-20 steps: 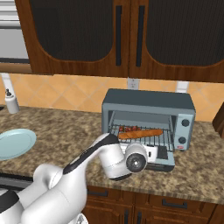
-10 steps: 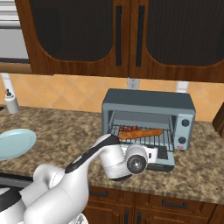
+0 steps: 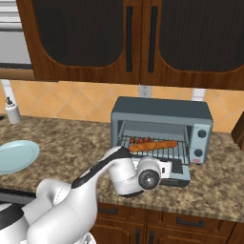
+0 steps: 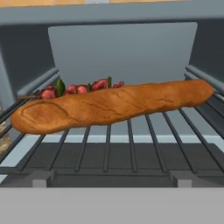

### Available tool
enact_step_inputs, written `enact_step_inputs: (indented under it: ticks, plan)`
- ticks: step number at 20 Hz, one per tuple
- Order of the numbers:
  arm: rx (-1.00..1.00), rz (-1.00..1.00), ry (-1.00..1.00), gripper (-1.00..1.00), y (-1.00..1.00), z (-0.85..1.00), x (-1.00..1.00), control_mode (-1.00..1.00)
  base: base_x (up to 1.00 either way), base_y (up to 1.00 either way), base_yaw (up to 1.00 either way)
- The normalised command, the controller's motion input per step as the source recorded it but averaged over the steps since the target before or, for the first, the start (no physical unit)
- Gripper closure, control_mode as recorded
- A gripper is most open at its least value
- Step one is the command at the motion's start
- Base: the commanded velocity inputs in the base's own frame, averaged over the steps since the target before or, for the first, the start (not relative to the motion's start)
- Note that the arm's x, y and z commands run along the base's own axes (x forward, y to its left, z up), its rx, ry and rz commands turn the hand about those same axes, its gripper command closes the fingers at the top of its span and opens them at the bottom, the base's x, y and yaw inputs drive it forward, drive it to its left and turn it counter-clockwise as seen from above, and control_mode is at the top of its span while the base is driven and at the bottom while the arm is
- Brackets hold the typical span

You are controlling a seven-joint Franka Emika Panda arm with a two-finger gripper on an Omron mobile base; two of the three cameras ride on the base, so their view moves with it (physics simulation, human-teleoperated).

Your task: Pick up the kebab skewer and baguette bread, and place them inside the toaster oven. Close the toaster oven door and start by setting the timer.

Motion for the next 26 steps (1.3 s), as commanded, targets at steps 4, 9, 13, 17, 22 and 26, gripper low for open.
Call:
enact_step_inputs:
  ticks: [4,9,13,17,22,26]
  plan:
    - [0.0,0.0,0.0,-1.0,0.0,0.0,0.09,-1.0,0.0,0.0,0.0]
    - [0.0,0.0,0.0,-1.0,0.0,0.0,0.13,-1.0,0.0,0.0,0.0]
    - [0.0,0.0,0.0,-1.0,0.0,-0.05,0.05,-1.0,0.0,0.0,0.0]
    - [0.0,0.0,0.0,-1.0,0.0,-0.16,0.0,-1.0,0.0,0.0,0.0]
    - [0.0,0.0,0.0,-1.0,0.0,0.0,0.09,-1.0,0.0,0.0,0.0]
    - [0.0,0.0,0.0,-1.0,0.0,0.0,0.16,-1.0,0.0,0.0,0.0]
